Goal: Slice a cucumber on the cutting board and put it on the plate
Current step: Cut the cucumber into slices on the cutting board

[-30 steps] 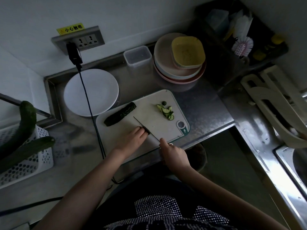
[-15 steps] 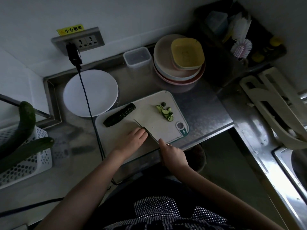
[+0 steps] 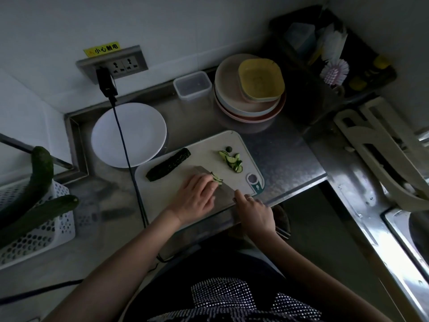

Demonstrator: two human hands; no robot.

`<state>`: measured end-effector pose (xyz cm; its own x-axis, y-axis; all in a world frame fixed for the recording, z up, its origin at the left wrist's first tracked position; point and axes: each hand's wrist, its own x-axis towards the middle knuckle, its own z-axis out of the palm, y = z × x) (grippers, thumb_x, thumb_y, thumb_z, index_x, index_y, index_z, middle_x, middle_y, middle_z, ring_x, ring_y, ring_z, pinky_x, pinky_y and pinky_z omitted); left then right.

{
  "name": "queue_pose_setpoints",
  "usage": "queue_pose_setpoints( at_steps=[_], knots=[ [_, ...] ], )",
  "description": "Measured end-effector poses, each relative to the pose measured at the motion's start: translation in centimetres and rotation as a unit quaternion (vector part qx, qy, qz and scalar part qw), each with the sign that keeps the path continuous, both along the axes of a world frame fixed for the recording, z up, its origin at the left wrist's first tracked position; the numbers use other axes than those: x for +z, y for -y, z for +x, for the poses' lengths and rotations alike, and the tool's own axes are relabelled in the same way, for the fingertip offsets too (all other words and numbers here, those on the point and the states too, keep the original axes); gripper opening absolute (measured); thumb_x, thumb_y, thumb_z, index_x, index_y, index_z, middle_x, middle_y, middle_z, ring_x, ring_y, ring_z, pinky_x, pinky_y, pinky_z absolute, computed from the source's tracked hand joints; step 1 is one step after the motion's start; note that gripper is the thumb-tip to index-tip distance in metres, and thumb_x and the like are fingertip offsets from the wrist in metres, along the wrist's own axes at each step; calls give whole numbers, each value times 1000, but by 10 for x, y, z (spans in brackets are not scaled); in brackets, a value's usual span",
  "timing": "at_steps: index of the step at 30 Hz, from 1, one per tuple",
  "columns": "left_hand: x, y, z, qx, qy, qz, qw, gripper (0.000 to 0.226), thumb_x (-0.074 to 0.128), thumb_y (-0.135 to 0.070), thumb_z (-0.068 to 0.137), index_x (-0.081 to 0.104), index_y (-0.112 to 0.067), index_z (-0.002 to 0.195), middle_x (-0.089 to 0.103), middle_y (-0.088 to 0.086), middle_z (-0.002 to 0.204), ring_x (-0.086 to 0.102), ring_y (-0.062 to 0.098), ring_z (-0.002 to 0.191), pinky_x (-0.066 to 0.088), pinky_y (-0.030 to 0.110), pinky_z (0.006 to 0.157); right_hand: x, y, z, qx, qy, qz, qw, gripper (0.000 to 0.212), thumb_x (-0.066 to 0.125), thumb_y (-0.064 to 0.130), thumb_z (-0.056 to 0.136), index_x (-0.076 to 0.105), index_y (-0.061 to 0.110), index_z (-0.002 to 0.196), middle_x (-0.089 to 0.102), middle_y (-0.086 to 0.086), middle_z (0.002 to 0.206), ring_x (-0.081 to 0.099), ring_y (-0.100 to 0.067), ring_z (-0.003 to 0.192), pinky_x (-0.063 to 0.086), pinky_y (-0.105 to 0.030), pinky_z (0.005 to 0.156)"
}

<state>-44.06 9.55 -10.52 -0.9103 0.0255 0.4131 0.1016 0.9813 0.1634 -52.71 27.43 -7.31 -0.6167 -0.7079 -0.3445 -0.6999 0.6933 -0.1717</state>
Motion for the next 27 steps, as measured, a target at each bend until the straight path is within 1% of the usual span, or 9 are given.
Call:
queue_pose_setpoints(
  at_steps=[6, 10, 13, 16, 18, 20, 23, 25, 27],
  knots=[
    [7, 6, -17, -84, 55, 8, 995, 43, 47, -37, 87, 69, -5, 105, 66, 9, 106, 58, 23, 103, 34, 42, 106, 8, -2, -7, 9, -19, 20, 1000, 42, 43, 16, 97, 26, 18, 136, 54, -5, 125, 57, -30, 110, 53, -41, 76],
    [12, 7, -35, -39, 184, 54, 981, 57, 35, -51, 86, 70, -11, 107, 69, 4, 108, 63, 22, 105, 43, 36, 101, 11, -5, -9, 31, -10, 33, 999, 47, 46, 16, 96, 23, 18, 138, 52, -6, 131, 54, -30, 114, 53, -42, 82],
    [19, 9, -54, 3, 367, 121, 922, 74, 19, -69, 80, 66, -23, 114, 68, 0, 113, 60, 23, 109, 48, 37, 88, 12, -7, -11, 53, -5, 58, 997, 60, 48, 15, 94, 15, 17, 145, 47, -7, 137, 51, -31, 118, 50, -41, 86],
    [30, 6, -72, 12, 427, 133, 895, 65, 26, -68, 86, 65, -25, 115, 67, 4, 113, 59, 25, 107, 49, 34, 80, 10, -10, -14, 43, -16, 59, 997, 59, 47, 15, 94, 16, 18, 144, 49, -6, 135, 53, -31, 116, 51, -41, 84],
    [36, 5, -77, 18, 361, 127, 924, 63, 25, -59, 90, 66, -18, 115, 66, 6, 116, 57, 26, 111, 47, 34, 86, 8, -12, -15, 26, -19, 38, 999, 51, 46, 16, 94, 22, 19, 139, 53, -5, 130, 56, -30, 111, 52, -41, 79],
    [35, 6, -70, 29, 210, 128, 969, 57, 27, -44, 92, 66, -7, 110, 66, 10, 111, 59, 28, 105, 44, 37, 92, 4, -12, -17, 15, -21, 2, 1000, 39, 44, 18, 96, 27, 20, 131, 59, -5, 119, 62, -30, 102, 50, -39, 67],
    [20, 18, -41, 180, 30, 160, 970, 35, 34, -25, 95, 61, -4, 100, 61, 11, 98, 56, 27, 90, 45, 38, 79, -4, -11, -16, -7, -14, -82, 996, 18, 43, 27, 99, 30, 21, 110, 66, -6, 92, 67, -31, 72, 46, -36, 49],
    [9, 26, -16, 235, 15, 159, 959, 29, 37, -24, 95, 57, -3, 94, 56, 12, 92, 52, 28, 83, 43, 38, 72, -7, -9, -16, -20, 9, -83, 996, 15, 37, 30, 101, 34, 19, 112, 65, -6, 90, 65, -32, 68, 51, -39, 51],
    [-5, 29, 7, 186, 89, 111, 972, 32, 41, -32, 91, 56, -4, 93, 55, 11, 89, 54, 29, 79, 46, 36, 66, -7, -5, -14, -24, 32, -80, 996, 20, 32, 30, 102, 38, 15, 114, 64, -8, 93, 64, -35, 74, 49, -39, 55]
  ],
)
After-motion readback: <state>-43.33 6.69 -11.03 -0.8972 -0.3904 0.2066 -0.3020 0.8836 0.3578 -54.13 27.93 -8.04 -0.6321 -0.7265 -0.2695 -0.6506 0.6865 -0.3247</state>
